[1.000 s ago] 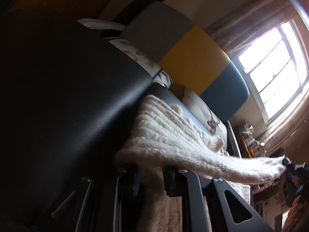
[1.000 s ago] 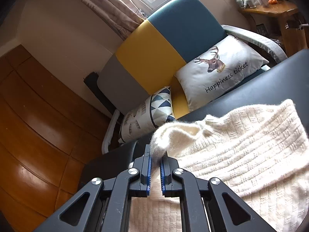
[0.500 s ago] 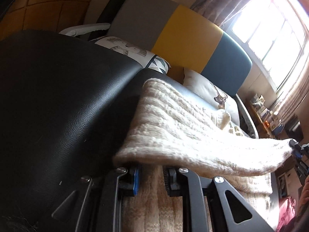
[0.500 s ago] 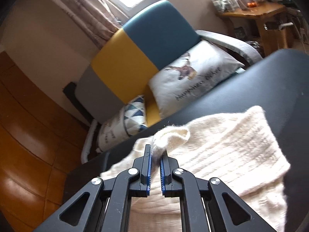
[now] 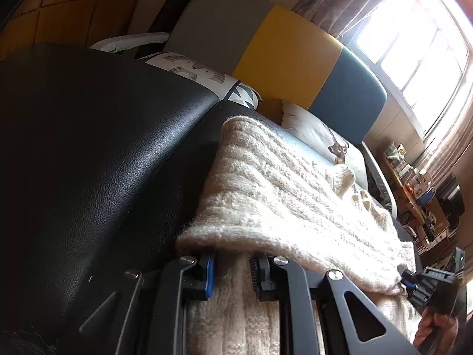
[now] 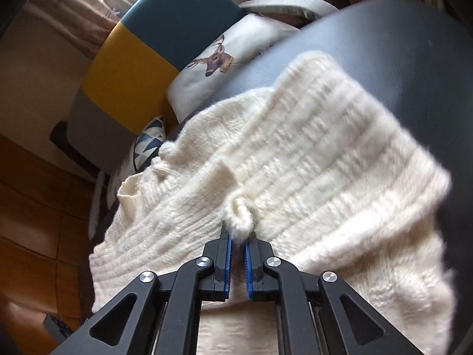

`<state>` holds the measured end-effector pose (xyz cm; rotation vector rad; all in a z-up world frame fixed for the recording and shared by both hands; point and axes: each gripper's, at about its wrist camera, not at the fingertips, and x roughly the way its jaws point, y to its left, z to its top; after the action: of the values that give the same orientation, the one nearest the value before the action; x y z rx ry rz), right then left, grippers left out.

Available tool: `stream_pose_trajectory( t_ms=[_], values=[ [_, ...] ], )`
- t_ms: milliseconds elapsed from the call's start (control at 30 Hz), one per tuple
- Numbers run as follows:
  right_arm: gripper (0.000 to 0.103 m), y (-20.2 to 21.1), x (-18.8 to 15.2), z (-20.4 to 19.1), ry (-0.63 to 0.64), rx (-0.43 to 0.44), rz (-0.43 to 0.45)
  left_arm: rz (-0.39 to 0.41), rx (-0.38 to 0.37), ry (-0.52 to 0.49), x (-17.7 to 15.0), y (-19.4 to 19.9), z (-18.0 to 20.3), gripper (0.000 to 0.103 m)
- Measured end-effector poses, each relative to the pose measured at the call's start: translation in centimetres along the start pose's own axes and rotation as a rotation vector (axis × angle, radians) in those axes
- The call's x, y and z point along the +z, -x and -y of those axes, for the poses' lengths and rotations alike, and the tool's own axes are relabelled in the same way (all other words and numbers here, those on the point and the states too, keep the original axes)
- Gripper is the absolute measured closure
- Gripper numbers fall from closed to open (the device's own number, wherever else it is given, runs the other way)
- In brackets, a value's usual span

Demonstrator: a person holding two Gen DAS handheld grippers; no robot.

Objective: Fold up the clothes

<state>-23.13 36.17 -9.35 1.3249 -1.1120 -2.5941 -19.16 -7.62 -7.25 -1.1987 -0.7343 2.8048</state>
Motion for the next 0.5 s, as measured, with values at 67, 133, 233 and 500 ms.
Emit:
stream_pose_trajectory(
  t_ms=[67, 133, 233, 500],
  values=[
    [0.097, 0.2, 0.0, 0.1, 0.009, -0.003, 0.000, -0.005, 0.000, -0.004, 0.0, 0.0, 0.0, 0.085],
    [0.096, 0.3, 0.2, -0.2, 0.027, -0.019, -0.015, -0.017, -0.017, 0.001, 0.1, 0.2, -0.1, 0.085],
    [0.093, 0.5, 0.6, -0.5, 0.050, -0.027, -0.036, -0.049, -0.051, -0.012, -0.4, 1.3, -0.2, 0.085],
    [0.090, 3.6, 1.0, -2.8, 0.166, -0.073, 0.086, -0.002, -0.142, -0.206, -3.1, 8.4, 2.0, 0.084]
  ],
)
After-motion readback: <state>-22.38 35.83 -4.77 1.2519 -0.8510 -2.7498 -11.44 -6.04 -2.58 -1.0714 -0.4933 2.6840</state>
